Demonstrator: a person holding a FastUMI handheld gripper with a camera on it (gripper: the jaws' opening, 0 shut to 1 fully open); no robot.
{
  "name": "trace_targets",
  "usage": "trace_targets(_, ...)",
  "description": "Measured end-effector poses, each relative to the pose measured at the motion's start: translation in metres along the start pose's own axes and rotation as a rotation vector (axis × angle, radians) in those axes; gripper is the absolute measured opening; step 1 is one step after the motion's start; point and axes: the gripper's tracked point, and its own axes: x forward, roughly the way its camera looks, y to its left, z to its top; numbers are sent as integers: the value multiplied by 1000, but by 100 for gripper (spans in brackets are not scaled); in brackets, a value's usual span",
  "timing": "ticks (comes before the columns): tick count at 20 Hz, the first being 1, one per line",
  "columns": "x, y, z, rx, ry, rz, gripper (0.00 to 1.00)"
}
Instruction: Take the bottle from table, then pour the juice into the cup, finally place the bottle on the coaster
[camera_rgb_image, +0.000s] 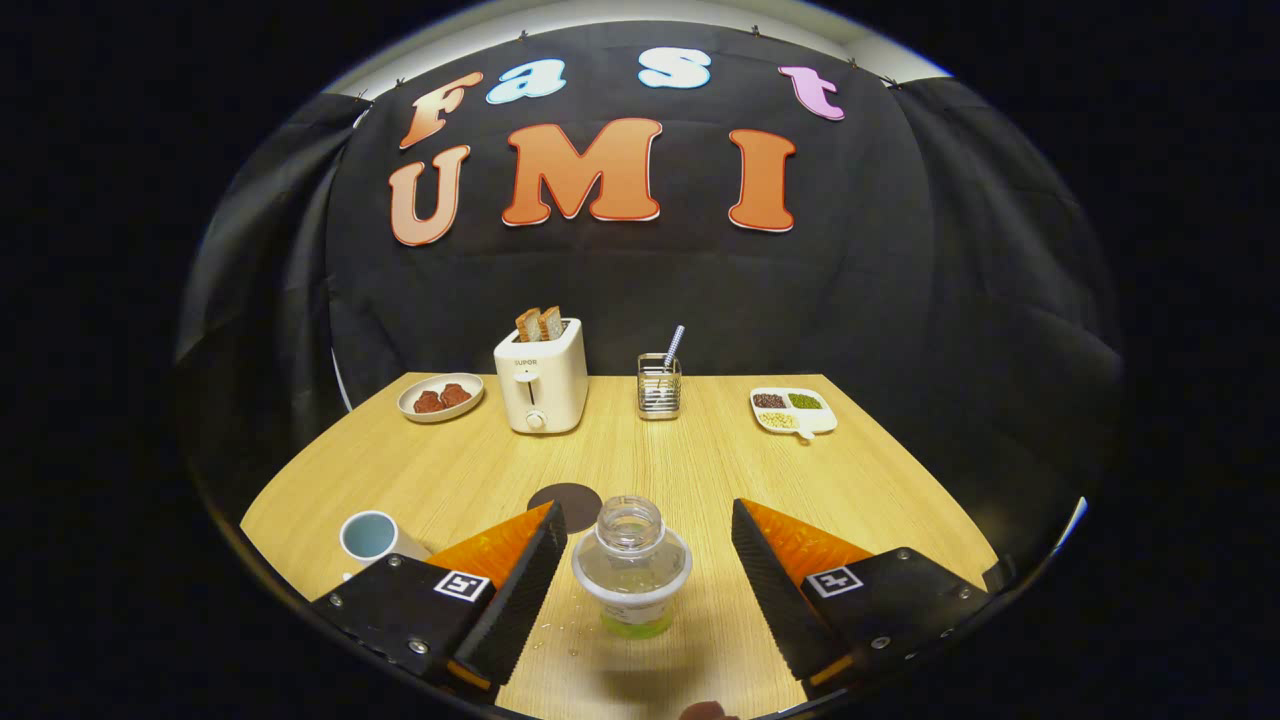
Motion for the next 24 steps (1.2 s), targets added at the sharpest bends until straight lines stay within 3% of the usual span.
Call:
trace_targets(6, 17, 18, -31, 64, 45, 57, 99)
trace_targets(19, 34, 12, -89, 42, 160, 20, 98)
trace_targets(24, 32, 10, -89, 35, 199, -2, 65)
